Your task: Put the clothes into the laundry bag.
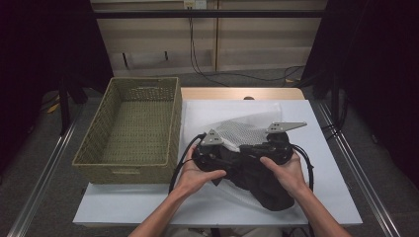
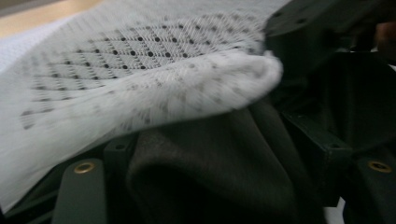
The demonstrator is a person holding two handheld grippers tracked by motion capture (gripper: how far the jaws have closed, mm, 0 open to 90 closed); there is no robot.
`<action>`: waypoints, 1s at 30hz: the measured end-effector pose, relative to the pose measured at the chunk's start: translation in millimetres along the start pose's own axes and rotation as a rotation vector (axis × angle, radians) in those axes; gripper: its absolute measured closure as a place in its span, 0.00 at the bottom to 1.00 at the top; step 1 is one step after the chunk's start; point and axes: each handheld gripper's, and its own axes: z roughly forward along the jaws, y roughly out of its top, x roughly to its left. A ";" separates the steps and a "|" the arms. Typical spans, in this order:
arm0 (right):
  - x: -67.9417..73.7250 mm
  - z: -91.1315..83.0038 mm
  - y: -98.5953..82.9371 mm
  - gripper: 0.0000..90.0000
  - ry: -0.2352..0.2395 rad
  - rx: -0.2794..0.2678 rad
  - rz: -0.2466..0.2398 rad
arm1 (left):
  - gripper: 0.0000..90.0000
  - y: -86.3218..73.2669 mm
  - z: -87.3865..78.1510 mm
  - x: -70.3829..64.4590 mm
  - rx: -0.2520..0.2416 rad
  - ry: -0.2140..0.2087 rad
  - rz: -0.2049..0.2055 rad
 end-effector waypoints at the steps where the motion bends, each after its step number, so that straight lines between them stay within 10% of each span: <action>1: -0.1 -1.3 0.8 1.00 -0.001 -0.004 0.001 | 0.30 -0.8 -3.5 -0.9 -0.003 0.001 0.006; 7: -0.1 -8.1 5.7 1.00 -0.007 -0.032 -0.004 | 0.18 -9.8 -23.9 -2.8 -0.034 0.069 0.018; 10: -1.3 -9.4 7.0 1.00 -0.009 -0.038 -0.005 | 0.07 -13.0 -13.5 5.0 0.032 0.079 -0.030; 21: 4.7 -5.0 10.3 1.00 0.007 -0.033 -0.019 | 0.00 -29.0 27.0 2.3 0.148 0.040 0.005; 30: 7.4 -1.6 11.0 1.00 0.012 -0.030 -0.023 | 0.25 -33.0 33.2 2.4 0.241 0.043 0.094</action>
